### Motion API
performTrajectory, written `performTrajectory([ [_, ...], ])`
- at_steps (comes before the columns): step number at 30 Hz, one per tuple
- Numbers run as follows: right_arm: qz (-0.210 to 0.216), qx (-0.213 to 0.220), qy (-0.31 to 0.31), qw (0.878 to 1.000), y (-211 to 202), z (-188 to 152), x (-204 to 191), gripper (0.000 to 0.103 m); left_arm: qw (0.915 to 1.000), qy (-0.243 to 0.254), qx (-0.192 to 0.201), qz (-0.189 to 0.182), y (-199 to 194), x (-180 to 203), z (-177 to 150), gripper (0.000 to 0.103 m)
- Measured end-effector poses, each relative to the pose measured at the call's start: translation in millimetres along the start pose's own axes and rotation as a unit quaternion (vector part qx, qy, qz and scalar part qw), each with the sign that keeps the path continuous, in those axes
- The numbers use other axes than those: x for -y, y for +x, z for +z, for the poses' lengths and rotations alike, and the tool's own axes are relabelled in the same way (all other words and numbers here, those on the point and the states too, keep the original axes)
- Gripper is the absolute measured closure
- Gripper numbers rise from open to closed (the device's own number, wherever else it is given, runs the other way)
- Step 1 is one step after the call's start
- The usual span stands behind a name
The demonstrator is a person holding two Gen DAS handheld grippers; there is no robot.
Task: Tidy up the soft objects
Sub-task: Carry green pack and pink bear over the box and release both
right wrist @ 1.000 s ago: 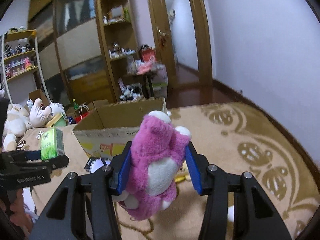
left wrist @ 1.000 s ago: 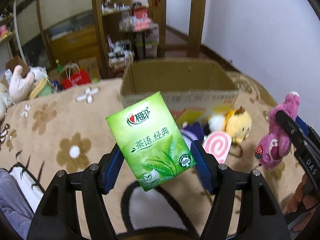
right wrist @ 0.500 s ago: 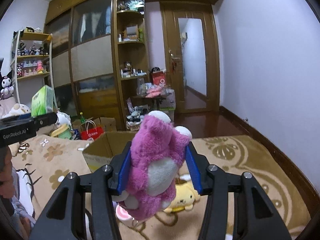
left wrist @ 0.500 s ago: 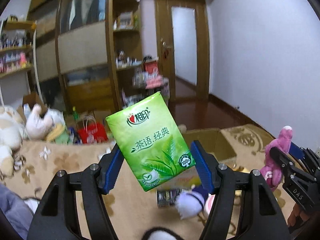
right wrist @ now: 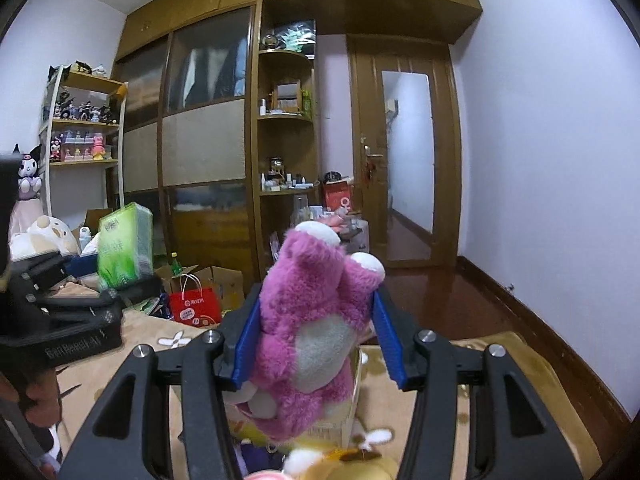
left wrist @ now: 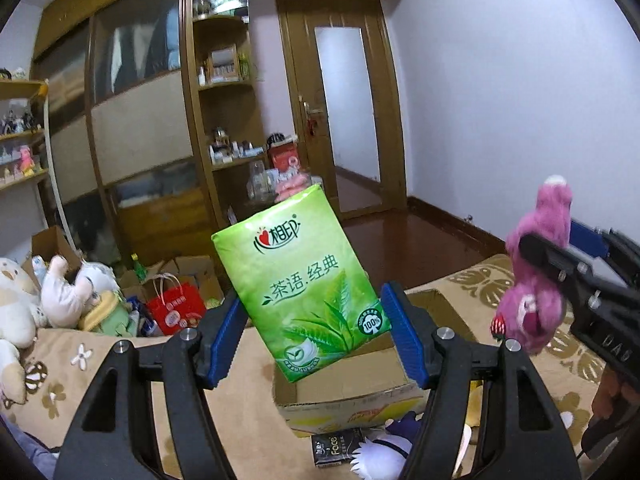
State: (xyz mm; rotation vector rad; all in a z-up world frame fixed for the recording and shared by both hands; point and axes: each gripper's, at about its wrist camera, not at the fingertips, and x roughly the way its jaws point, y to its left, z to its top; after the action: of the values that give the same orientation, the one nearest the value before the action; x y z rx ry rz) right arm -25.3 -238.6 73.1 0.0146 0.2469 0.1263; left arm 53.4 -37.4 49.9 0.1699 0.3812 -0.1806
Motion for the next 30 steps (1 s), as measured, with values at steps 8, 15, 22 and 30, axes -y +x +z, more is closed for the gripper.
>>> performTrajectory([
  [8,-0.001,-0.012,-0.009,1.000,42,-8,0,0.046,0.9991,-0.018,-0.039,0.007,58,-6,-15,0.037],
  [15,0.006,-0.060,0.000,0.998,82,-31,9,0.046,0.9964,-0.032,-0.079,0.002,97,-13,-32,0.037],
  [22,0.017,-0.092,0.016,0.995,112,-55,17,0.046,0.9915,-0.037,-0.122,-0.025,126,-10,-50,0.036],
  [30,0.041,-0.116,0.037,0.992,125,-68,26,0.041,0.9862,-0.020,-0.159,-0.040,144,0,-71,0.035],
])
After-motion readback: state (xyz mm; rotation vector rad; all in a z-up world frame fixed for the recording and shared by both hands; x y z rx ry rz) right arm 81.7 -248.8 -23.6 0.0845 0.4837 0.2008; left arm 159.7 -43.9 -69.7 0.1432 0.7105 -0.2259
